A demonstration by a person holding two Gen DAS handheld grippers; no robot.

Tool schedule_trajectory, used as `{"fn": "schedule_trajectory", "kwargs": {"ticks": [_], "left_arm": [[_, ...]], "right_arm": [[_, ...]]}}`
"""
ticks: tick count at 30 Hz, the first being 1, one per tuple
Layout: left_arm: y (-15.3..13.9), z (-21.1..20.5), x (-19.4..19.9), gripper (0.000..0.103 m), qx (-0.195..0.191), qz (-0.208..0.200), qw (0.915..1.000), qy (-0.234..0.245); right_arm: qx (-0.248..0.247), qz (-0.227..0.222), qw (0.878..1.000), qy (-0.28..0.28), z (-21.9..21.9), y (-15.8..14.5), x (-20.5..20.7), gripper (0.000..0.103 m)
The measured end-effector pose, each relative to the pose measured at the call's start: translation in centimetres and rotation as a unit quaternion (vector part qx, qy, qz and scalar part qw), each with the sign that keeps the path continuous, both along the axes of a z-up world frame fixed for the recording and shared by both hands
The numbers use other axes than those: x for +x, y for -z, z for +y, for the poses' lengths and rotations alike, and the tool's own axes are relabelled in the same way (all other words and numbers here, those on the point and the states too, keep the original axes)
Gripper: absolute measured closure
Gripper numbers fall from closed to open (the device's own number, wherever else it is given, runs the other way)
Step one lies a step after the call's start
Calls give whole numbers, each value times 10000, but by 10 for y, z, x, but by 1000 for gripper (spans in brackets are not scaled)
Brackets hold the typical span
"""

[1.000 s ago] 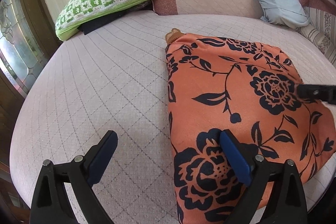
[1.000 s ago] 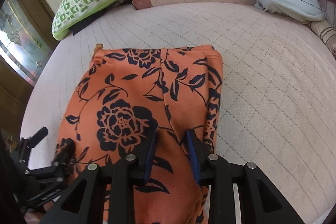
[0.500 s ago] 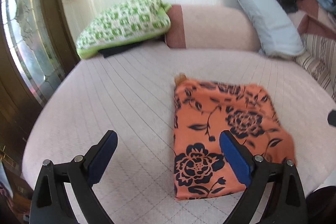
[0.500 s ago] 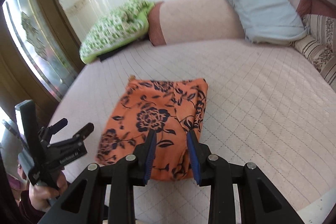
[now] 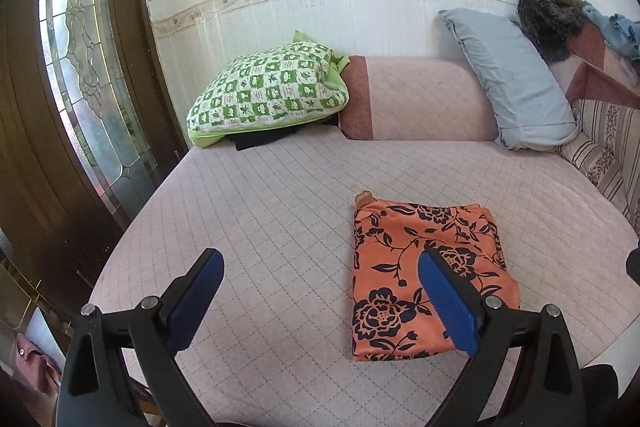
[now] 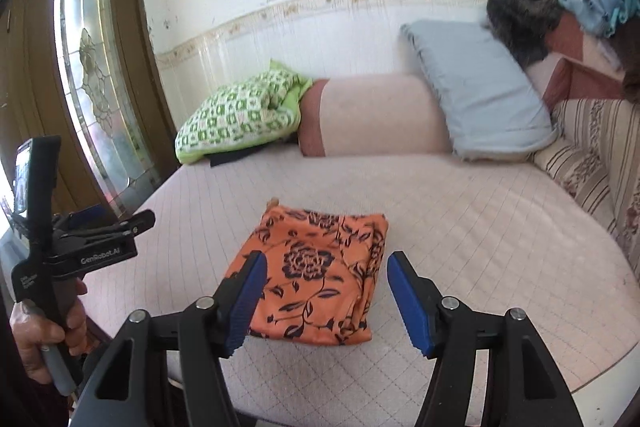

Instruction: Fold small clothes

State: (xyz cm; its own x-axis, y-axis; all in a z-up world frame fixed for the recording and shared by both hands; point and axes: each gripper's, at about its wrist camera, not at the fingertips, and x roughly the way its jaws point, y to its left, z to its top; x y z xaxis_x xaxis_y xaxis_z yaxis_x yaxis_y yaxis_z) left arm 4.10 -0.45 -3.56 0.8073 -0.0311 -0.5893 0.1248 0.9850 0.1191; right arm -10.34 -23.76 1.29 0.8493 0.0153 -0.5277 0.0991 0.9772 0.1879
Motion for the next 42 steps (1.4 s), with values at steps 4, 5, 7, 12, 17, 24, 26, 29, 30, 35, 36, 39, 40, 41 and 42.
{"fn": "schedule_trajectory", "kwargs": {"ticks": [4, 5, 7, 12, 17, 24, 26, 29, 30, 35, 36, 39, 40, 41, 42], "left_arm": [[-15, 4, -13, 4, 12, -120, 9999, -96], [-19, 5, -16, 4, 22, -149, 9998, -117], [-26, 8, -23, 4, 18, -224, 9996, -156], [-37, 11, -35, 4, -51, -236, 9996, -164], [-42, 13, -42, 4, -33, -251, 9995, -192], [-40, 24, -36, 4, -229, -71, 9984, -512], [-39, 29, -35, 4, -250, -100, 9979, -591], [-40, 34, -34, 4, -218, -233, 9974, -642], [-40, 35, -34, 4, -179, -254, 9972, -677], [-37, 39, -29, 4, -85, -286, 9966, -767], [-36, 39, -29, 4, -92, -286, 9966, -766], [-35, 39, -28, 4, -97, -346, 9964, -762], [-35, 39, -29, 4, -87, -368, 9964, -759], [-34, 39, -28, 4, -73, -381, 9964, -751], [-34, 38, -28, 4, -56, -395, 9964, -748]], "right_arm": [[-224, -272, 9992, 177, 6, -16, -9, 36], [-259, -308, 9989, 226, 7, -18, -10, 36], [-244, -338, 9984, 386, 9, -20, -12, 35], [-9, -219, 9984, 528, 14, -13, -8, 33], [-56, -161, 9990, 408, 24, -6, -5, 33], [-68, -217, 9993, 282, 30, -6, -5, 33], [-82, -222, 9993, 275, 31, -6, -4, 33], [-57, -193, 9995, 238, 30, -3, -2, 33], [-50, -180, 9996, 227, 31, -1, -1, 33], [-113, -142, 9998, 128, 34, 3, 4, 33], [-123, -134, 9998, 110, 34, 4, 5, 33], [-158, -105, 9998, 68, 37, 6, 8, 33], [-163, -93, 9998, 55, 37, 7, 9, 33], [-166, -76, 9998, 38, 37, 9, 10, 33], [-168, -64, 9998, 25, 37, 9, 10, 33]]}}
